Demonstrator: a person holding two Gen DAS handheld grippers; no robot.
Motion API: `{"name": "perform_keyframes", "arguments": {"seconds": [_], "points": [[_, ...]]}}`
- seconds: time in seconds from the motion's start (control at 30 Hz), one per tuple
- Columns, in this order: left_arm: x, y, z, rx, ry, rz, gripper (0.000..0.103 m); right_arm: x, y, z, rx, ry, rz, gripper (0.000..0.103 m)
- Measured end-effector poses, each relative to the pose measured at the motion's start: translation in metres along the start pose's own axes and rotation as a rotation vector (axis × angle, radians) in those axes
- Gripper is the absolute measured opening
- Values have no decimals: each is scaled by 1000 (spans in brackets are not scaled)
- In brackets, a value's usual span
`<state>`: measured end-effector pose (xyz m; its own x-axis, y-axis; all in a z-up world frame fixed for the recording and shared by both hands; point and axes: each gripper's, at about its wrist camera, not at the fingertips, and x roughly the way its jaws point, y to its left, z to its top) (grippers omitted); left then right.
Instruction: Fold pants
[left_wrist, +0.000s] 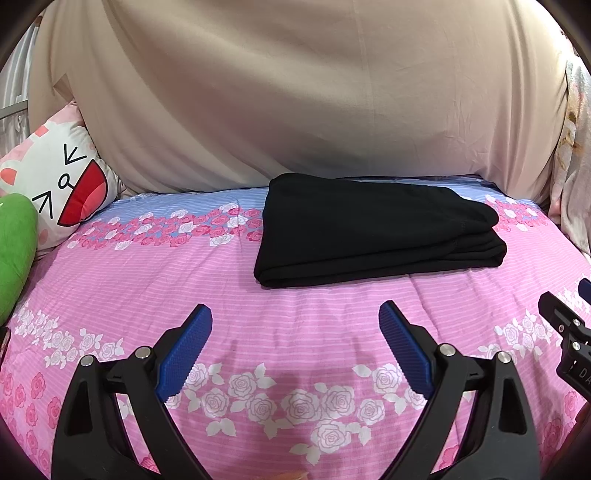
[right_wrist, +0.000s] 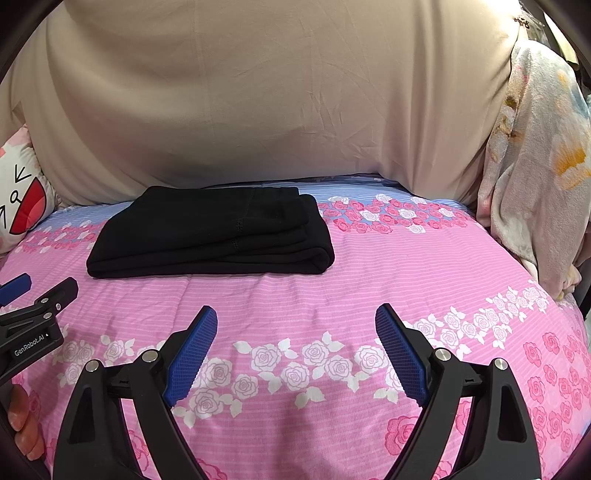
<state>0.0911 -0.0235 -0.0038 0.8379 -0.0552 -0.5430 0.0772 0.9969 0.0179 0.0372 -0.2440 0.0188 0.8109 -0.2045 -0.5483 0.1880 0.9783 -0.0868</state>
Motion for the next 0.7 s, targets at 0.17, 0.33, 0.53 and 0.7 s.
{"name": "perform_keyframes", "arguments": {"seconds": [0.17, 0.33, 0.53, 0.7], "points": [[0, -1, 0, 0, -1, -1, 89, 0, 0, 0, -1, 0, 2, 85], [-1, -1, 0, 2, -1, -11, 89, 0, 0, 0, -1, 0, 1, 85], [-3, -3, 0, 24, -13, -58, 89, 0, 0, 0, -2, 0, 2, 85], [-1, -5, 0, 38, -5, -41, 90, 0, 0, 0, -2, 0, 3, 86]]}}
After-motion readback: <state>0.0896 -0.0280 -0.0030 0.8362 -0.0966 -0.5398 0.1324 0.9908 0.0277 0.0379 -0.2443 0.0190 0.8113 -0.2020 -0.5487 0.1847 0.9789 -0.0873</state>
